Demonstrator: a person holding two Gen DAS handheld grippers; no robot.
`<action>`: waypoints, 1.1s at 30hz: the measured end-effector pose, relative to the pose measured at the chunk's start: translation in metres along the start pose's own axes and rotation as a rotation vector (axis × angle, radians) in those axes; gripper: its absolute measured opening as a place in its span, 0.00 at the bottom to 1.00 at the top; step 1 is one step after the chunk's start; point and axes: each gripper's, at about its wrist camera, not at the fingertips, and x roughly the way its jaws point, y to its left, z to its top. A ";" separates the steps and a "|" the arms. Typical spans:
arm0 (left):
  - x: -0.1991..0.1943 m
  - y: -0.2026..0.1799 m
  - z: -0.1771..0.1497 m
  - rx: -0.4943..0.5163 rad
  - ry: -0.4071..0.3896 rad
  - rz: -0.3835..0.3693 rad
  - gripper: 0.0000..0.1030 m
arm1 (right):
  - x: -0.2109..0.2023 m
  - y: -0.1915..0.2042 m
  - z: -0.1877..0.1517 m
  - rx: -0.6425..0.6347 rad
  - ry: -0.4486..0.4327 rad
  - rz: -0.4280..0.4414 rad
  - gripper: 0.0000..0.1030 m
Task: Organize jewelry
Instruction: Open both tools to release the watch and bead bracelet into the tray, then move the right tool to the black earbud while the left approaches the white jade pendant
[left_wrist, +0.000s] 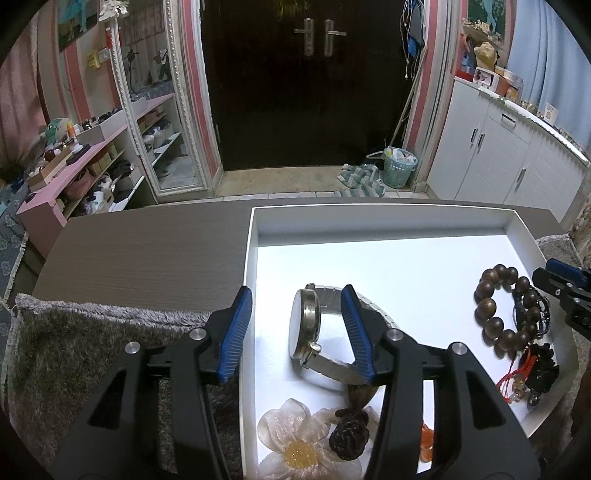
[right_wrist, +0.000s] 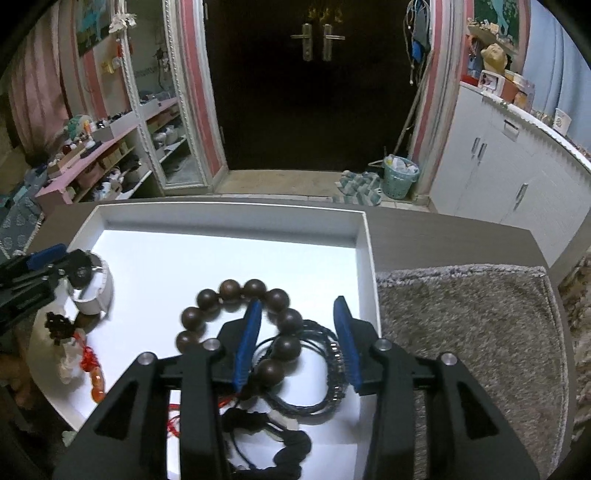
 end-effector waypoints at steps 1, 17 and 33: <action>-0.001 0.000 0.000 0.000 -0.001 -0.001 0.50 | 0.001 0.000 0.000 -0.003 0.001 -0.003 0.46; -0.099 -0.001 -0.016 0.005 -0.128 0.019 0.63 | -0.074 0.000 -0.013 -0.001 -0.130 0.169 0.69; -0.129 -0.018 -0.159 0.002 -0.148 -0.020 0.70 | -0.112 0.034 -0.163 0.005 -0.039 0.233 0.75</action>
